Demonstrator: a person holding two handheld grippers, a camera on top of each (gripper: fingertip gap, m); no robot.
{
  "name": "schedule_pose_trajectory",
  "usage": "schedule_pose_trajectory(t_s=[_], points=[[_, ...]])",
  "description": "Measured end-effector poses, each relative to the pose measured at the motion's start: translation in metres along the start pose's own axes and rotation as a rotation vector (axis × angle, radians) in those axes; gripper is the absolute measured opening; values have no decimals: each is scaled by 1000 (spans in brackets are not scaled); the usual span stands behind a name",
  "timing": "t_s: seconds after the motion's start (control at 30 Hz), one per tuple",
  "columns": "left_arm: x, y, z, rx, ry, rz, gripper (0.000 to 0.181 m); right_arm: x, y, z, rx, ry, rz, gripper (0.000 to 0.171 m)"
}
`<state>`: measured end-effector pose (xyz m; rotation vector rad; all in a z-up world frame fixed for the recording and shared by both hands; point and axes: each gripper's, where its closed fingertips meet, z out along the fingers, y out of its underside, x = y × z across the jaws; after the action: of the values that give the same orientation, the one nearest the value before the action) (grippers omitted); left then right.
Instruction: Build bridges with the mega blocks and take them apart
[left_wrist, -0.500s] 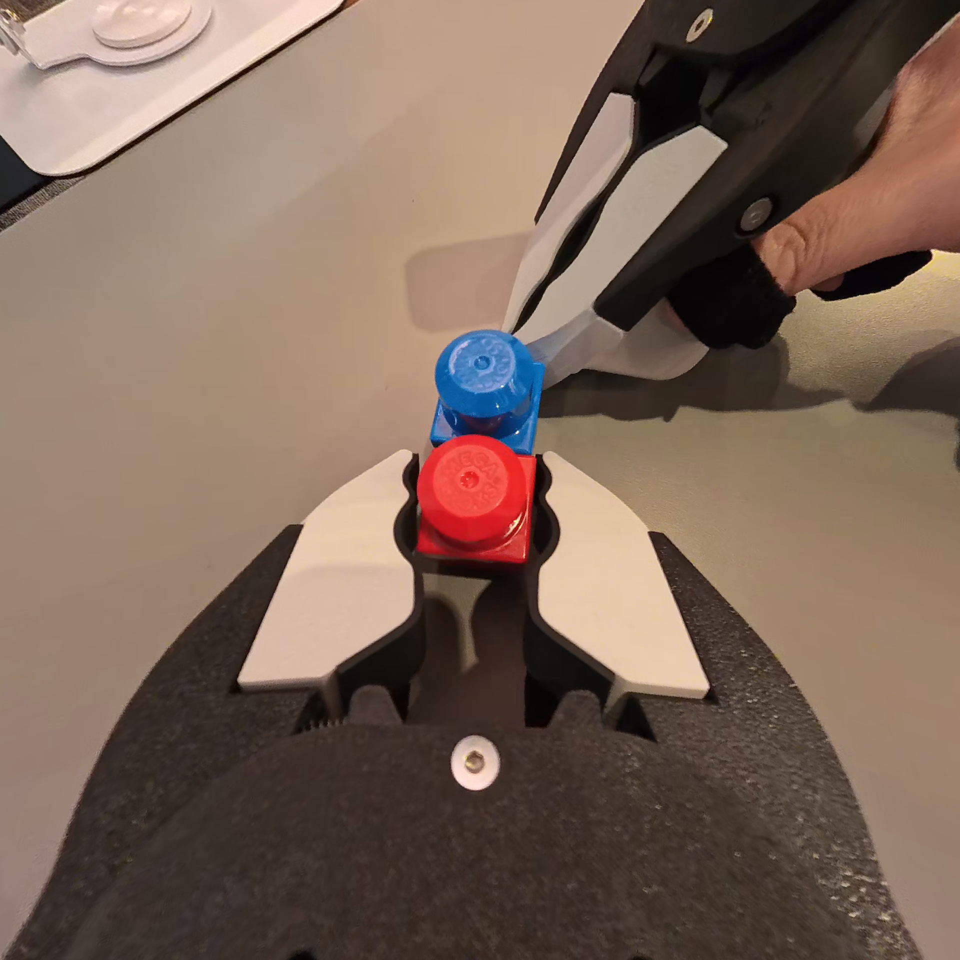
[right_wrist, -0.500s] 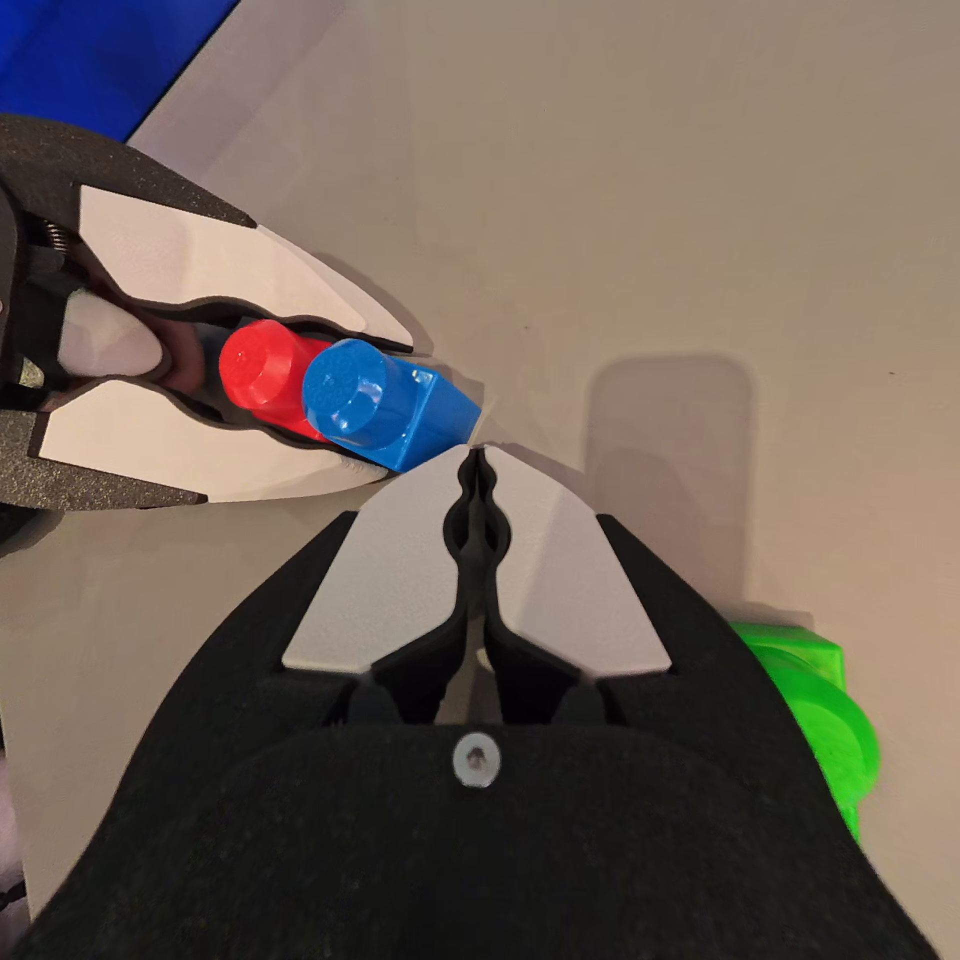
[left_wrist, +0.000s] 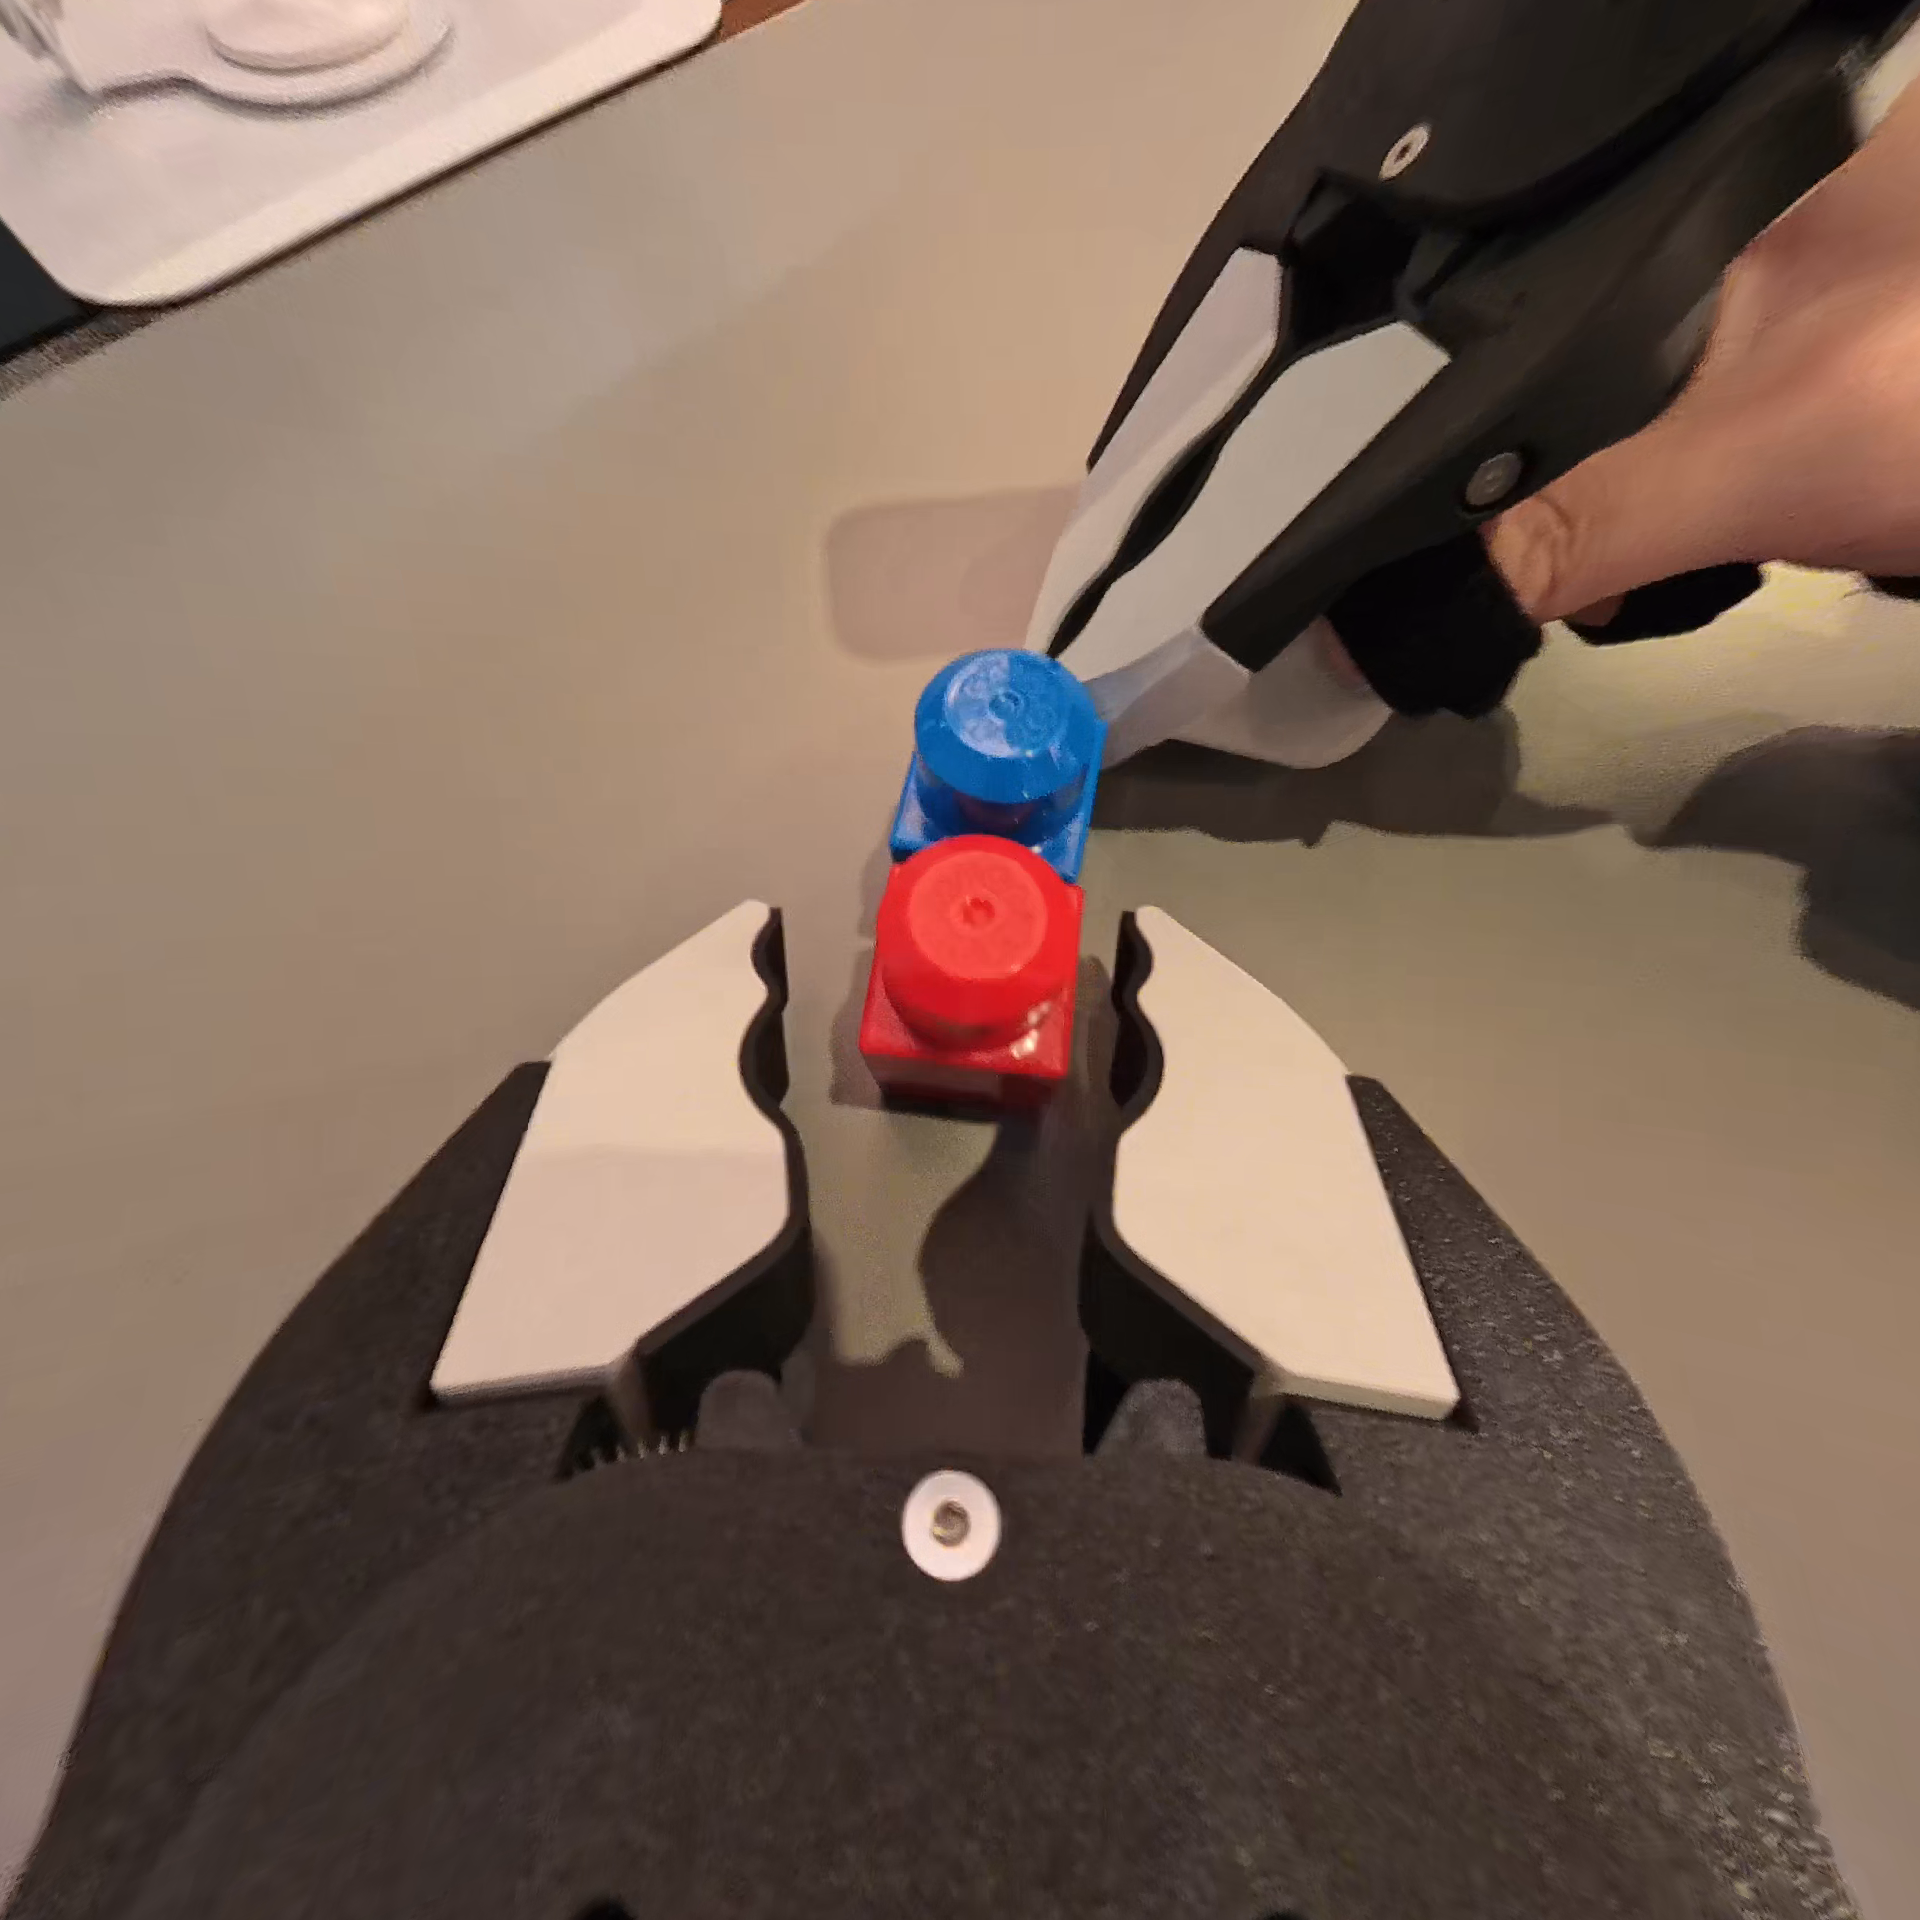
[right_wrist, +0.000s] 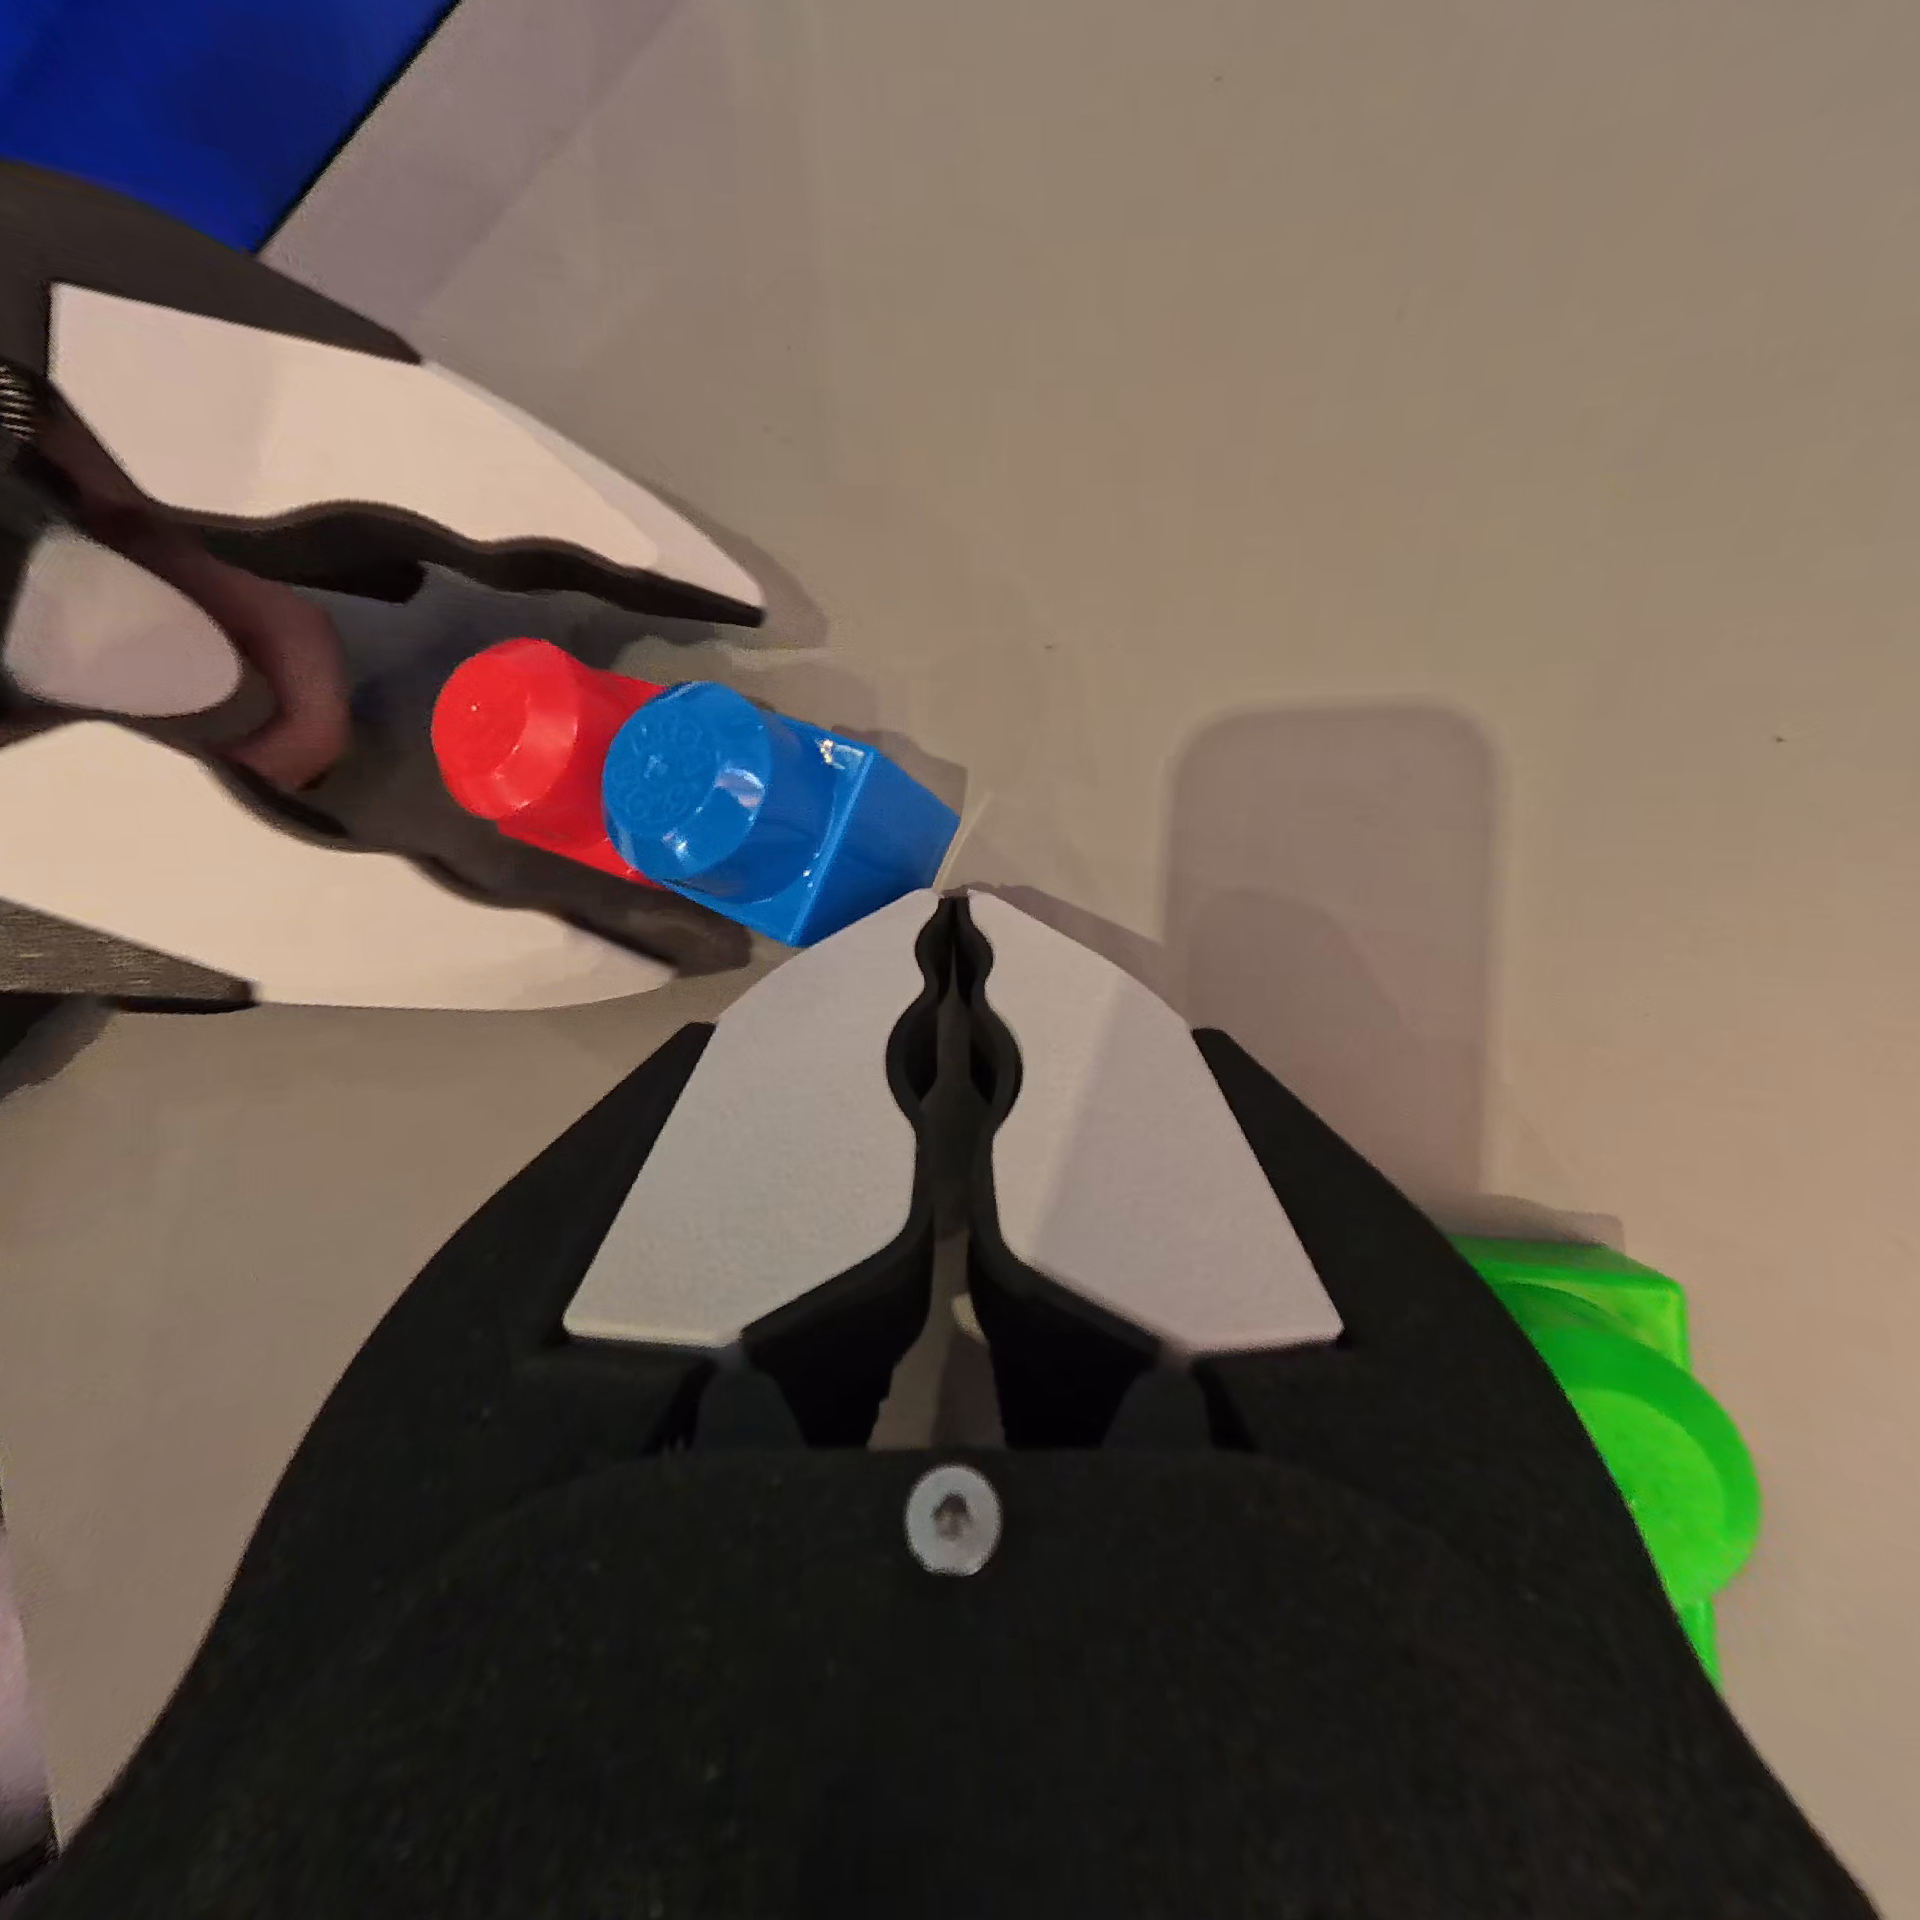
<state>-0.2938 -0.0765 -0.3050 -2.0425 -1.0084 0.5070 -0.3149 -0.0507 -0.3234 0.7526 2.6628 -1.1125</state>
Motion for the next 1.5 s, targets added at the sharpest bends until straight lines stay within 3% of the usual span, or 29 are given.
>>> schedule_pose_trajectory(t_s=[0.07, 0.27, 0.47, 0.8, 1.5], points=[[2, 2, -12, 5, 0, -86, 69, 0, -1, 0, 3, 7, 1, 0], [11, 23, -42, 16, -74, -201, 54, 2, -2, 1, 1, 21, -4, 0], [7, 39, -27, -89, -170, -100, 47, 4, -4, 2, 6, 38, -8, 0], [-10, 23, -17, -41, -209, -75, 38, 3, -4, 2, 6, 33, -21, 0], [-8, 18, -11, -34, -113, 1, 38, -4, 2, 1, 30, 102, 95, 0]])
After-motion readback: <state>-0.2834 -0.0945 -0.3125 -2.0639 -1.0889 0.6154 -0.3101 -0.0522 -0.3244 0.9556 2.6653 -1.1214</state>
